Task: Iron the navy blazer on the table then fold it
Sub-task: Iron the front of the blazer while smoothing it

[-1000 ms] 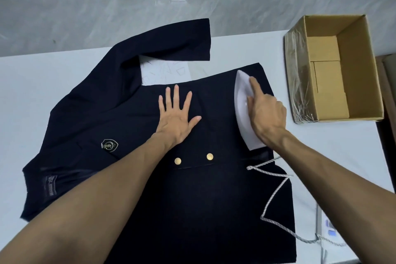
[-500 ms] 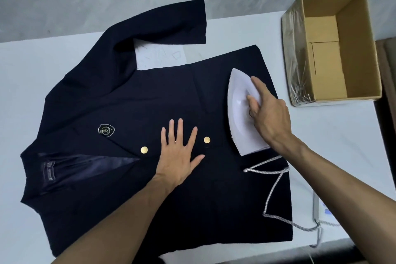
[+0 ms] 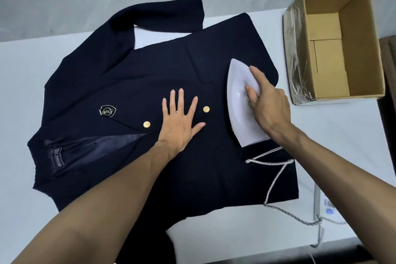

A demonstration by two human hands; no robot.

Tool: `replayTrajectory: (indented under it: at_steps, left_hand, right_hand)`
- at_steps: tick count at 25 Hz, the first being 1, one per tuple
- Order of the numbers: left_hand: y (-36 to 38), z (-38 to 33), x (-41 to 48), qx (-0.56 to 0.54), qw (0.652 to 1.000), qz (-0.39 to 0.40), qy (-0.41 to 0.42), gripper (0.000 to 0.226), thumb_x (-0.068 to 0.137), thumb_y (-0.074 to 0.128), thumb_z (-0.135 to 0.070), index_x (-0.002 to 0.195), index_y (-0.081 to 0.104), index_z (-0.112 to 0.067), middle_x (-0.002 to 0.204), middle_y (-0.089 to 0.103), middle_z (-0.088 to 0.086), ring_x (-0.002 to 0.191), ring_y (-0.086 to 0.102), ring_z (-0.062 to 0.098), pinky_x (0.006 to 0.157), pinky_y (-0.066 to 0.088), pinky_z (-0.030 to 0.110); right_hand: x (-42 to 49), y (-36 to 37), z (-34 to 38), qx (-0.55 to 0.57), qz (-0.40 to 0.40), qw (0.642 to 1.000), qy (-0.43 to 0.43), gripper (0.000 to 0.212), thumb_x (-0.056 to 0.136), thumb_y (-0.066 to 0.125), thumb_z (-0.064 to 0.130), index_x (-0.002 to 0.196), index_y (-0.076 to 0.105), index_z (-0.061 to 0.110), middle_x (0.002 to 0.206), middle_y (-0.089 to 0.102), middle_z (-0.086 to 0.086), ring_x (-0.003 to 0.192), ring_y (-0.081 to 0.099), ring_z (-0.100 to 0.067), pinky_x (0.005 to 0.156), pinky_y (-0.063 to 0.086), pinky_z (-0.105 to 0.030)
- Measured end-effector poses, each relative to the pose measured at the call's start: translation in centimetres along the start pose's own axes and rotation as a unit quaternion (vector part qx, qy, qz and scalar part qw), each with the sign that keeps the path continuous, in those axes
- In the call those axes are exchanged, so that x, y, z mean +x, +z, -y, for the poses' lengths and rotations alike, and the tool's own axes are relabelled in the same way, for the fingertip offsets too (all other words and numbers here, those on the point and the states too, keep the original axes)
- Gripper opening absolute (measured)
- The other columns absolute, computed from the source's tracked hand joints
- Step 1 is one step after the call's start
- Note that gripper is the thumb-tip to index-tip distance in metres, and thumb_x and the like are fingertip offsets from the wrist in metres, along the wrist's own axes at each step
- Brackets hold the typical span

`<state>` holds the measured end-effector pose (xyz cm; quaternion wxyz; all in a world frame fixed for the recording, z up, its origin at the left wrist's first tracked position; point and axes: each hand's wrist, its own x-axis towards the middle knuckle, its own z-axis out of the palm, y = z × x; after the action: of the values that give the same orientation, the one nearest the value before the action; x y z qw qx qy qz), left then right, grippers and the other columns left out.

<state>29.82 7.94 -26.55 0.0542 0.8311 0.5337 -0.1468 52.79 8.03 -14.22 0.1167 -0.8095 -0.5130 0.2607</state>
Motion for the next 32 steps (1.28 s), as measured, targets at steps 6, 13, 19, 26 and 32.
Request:
replayTrajectory:
  at_steps: [6, 13, 19, 26, 32]
  left_hand:
    - [-1.9, 2.5, -6.5, -0.062, 0.997, -0.017, -0.040, 0.072, 0.101, 0.025, -0.056, 0.157, 0.010, -0.014, 0.163, 0.003, 0.025, 0.152, 0.000, 0.037, 0.123, 0.011, 0.051]
    - [4.1, 6.3, -18.6, -0.039, 0.981, 0.139, -0.128, 0.090, 0.090, -0.004, -0.072, 0.157, 0.007, -0.014, 0.160, -0.009, 0.031, 0.147, -0.004, 0.051, 0.115, 0.017, 0.068]
    - [3.8, 8.0, -15.3, -0.038, 0.981, 0.160, -0.107, 0.088, 0.086, -0.004, -0.075, 0.149, -0.030, -0.019, 0.150, -0.039, 0.025, 0.142, -0.029, 0.047, 0.115, -0.010, 0.062]
    - [0.8, 9.2, -25.8, -0.322, 0.842, -0.073, -0.427, 0.073, 0.086, 0.073, -0.035, 0.142, 0.037, -0.005, 0.142, 0.040, 0.019, 0.128, 0.040, 0.034, 0.105, 0.043, 0.043]
    - [2.4, 6.1, -31.7, -0.548, 0.578, 0.107, -0.595, 0.077, 0.080, 0.064, -0.069, 0.127, 0.046, -0.010, 0.119, 0.060, 0.007, 0.107, 0.060, 0.032, 0.095, 0.049, 0.047]
  right_hand:
    - [-3.0, 0.8, 2.7, -0.028, 0.065, 0.997, -0.039, 0.049, 0.102, 0.040, 0.037, 0.150, 0.027, 0.038, 0.090, 0.065, -0.012, 0.085, 0.057, -0.035, 0.076, 0.045, -0.040]
    - [-7.8, 5.2, 5.5, -0.152, 0.135, 0.965, -0.168, 0.056, 0.099, 0.045, 0.045, 0.149, 0.027, 0.027, 0.095, 0.066, -0.003, 0.083, 0.062, -0.028, 0.064, 0.037, -0.034]
    - [-9.3, 7.9, 5.8, -0.158, 0.097, 0.965, -0.188, 0.044, 0.099, 0.046, 0.040, 0.140, 0.036, 0.027, 0.086, 0.065, -0.002, 0.073, 0.059, -0.029, 0.061, 0.035, -0.033]
    - [-14.6, 8.4, 7.3, -0.198, 0.080, 0.952, -0.220, 0.039, 0.098, 0.046, 0.040, 0.134, 0.038, 0.028, 0.082, 0.061, 0.000, 0.065, 0.053, -0.030, 0.058, 0.037, -0.034]
    - [-18.1, 7.6, 6.6, -0.154, 0.095, 0.973, -0.144, 0.035, 0.098, 0.047, 0.039, 0.131, 0.043, 0.028, 0.085, 0.065, -0.006, 0.070, 0.052, -0.031, 0.063, 0.039, -0.036]
